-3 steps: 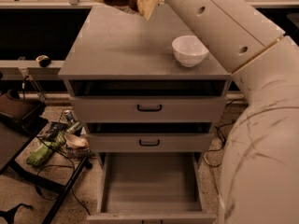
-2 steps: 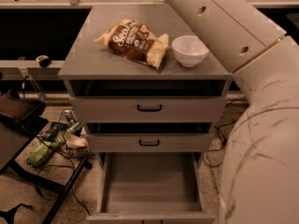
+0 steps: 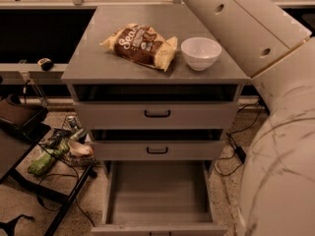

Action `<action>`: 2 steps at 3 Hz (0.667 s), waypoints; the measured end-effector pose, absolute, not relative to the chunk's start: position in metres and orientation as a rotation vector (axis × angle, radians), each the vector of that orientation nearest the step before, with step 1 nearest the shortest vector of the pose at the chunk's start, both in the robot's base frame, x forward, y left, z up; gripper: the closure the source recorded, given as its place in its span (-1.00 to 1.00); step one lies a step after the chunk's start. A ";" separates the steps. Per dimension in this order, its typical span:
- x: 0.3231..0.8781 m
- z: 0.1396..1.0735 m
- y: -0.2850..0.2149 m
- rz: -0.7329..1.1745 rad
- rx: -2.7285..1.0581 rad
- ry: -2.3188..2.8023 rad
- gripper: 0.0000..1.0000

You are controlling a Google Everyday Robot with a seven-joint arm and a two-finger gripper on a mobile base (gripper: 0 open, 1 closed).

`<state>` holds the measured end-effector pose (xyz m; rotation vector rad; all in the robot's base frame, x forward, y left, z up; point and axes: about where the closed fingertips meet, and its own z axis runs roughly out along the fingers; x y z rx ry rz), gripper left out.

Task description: Pick brown chip bag from bottom drawer and place on counter

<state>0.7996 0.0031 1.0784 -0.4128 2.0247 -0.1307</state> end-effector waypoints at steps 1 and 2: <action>0.761 1.132 -0.017 -0.101 -0.321 1.920 -1.00; 0.673 1.205 -0.003 0.007 -0.273 1.736 -1.00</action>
Offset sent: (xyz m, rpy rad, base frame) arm -0.2378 -0.1940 0.0040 0.7336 -0.3328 -0.3932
